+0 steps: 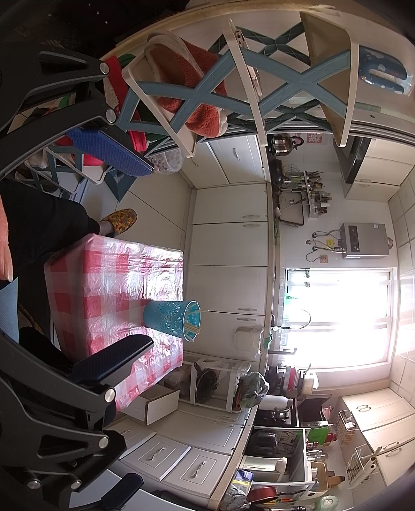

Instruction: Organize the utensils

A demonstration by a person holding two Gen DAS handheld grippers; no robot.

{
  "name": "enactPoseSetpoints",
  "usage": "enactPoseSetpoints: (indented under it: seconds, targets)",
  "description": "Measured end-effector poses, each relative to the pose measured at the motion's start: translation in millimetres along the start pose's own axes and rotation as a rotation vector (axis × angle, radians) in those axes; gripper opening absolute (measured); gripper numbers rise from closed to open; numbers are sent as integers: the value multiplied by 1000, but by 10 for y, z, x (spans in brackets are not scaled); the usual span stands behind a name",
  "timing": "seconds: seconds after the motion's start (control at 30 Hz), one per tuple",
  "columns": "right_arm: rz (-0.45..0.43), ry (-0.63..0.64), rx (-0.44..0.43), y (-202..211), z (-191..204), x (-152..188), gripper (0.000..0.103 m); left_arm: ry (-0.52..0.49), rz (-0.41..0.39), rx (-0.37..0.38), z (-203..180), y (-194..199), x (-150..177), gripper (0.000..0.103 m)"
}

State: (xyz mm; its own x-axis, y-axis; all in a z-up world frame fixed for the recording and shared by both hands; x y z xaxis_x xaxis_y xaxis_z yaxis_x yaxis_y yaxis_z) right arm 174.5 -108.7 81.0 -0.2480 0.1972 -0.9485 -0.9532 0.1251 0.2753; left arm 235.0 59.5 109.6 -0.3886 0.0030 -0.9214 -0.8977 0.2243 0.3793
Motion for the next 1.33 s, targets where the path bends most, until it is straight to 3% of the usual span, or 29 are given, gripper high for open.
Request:
enactPoseSetpoints:
  seconds: [0.8, 0.97, 1.33]
  targets:
    - [-3, 1, 0, 5, 19, -3, 96, 0, 3, 2, -12, 2, 14, 95]
    - [-3, 0, 0, 8, 24, 1, 96, -5, -28, -13, -14, 53, -26, 95]
    - [-13, -1, 4, -31, 22, -59, 96, 13, 7, -2, 36, -48, -26, 95]
Point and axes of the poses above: each gripper's, at about its wrist camera, not at the fingertips, and y roughly against the way its jaws point, z to its left, x to its underside, the point moved 4 cm from there along -y, roughly the way its jaws point, and after that the axes turned 5 degrees about y, right-handed, at the moved point
